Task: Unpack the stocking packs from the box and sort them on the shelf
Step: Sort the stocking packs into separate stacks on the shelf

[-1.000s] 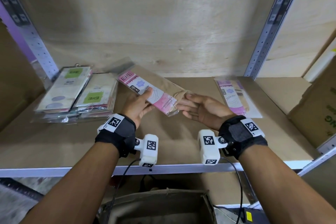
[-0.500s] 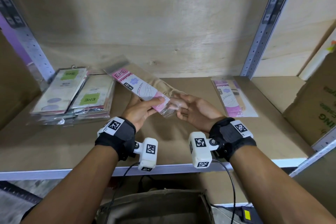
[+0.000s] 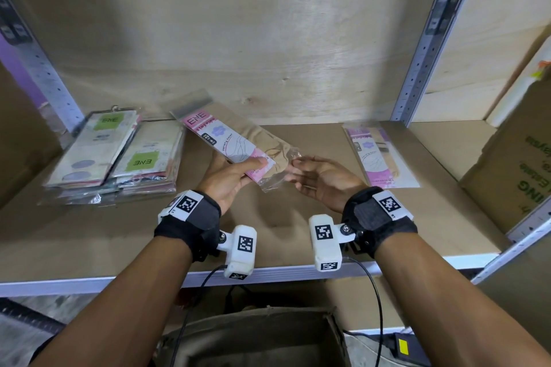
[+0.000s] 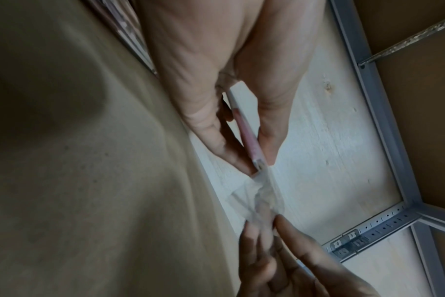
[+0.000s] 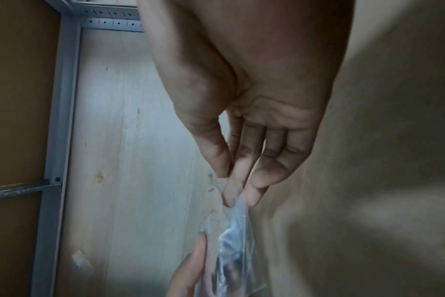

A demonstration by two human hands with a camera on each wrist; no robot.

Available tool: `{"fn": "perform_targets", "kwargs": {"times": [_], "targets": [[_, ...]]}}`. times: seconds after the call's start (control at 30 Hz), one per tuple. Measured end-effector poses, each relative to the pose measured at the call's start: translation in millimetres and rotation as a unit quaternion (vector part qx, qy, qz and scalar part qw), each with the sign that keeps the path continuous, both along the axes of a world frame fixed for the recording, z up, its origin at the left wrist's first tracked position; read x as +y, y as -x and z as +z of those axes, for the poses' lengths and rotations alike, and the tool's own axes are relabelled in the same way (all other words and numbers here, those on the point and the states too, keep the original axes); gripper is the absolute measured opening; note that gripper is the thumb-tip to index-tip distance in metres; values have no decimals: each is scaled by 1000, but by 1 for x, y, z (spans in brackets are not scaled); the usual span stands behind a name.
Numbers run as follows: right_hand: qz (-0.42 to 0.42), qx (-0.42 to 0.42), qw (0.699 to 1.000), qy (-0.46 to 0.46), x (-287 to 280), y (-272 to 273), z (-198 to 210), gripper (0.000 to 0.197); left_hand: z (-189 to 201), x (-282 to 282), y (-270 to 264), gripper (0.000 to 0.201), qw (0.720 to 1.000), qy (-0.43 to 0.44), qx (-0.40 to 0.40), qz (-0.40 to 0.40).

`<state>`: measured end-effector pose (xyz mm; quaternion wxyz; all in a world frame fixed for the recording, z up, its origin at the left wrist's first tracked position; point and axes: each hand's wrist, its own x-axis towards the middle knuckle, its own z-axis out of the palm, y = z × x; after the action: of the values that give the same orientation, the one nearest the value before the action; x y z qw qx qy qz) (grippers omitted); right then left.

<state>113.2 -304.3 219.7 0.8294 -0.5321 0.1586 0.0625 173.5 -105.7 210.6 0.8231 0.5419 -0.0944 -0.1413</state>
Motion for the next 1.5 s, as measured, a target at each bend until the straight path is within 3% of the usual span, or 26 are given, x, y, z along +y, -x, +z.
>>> {"fn": "perform_targets", "kwargs": {"times": [0.2, 0.4, 0.57, 0.7, 0.77, 0.83, 1.0, 1.27, 1.5], "targets": [[4, -12, 994, 105, 1, -1, -2, 11, 0, 1, 0, 45, 999, 8, 5, -37], [23, -22, 999, -19, 3, 1, 6, 17, 0, 1, 4, 42, 997, -32, -8, -72], [3, -26, 995, -99, 1, 1, 9, 34, 1, 0, 7, 57, 991, -121, -32, -57], [-1, 7, 992, -127, -3, -1, 12, 20, 4, 6, 7, 62, 985, -153, -18, -81], [1, 9, 997, -78, -5, -2, 11, 27, 5, 8, 9, 57, 980, -168, -28, -103], [20, 2, 1000, 15, -6, -1, 10, 20, 5, 8, 12, 51, 974, -192, -44, -113], [24, 45, 985, 167, -8, 3, 4, 25, 3, 5, 14, 42, 961, -258, -29, -95], [-10, 62, 960, 274, -18, 6, 10, 17, 7, -17, 4, 55, 950, -311, 8, -18], [-69, 87, 908, 404, -60, 11, 15, 15, 21, -82, -13, 52, 899, -426, -34, -95]]}}
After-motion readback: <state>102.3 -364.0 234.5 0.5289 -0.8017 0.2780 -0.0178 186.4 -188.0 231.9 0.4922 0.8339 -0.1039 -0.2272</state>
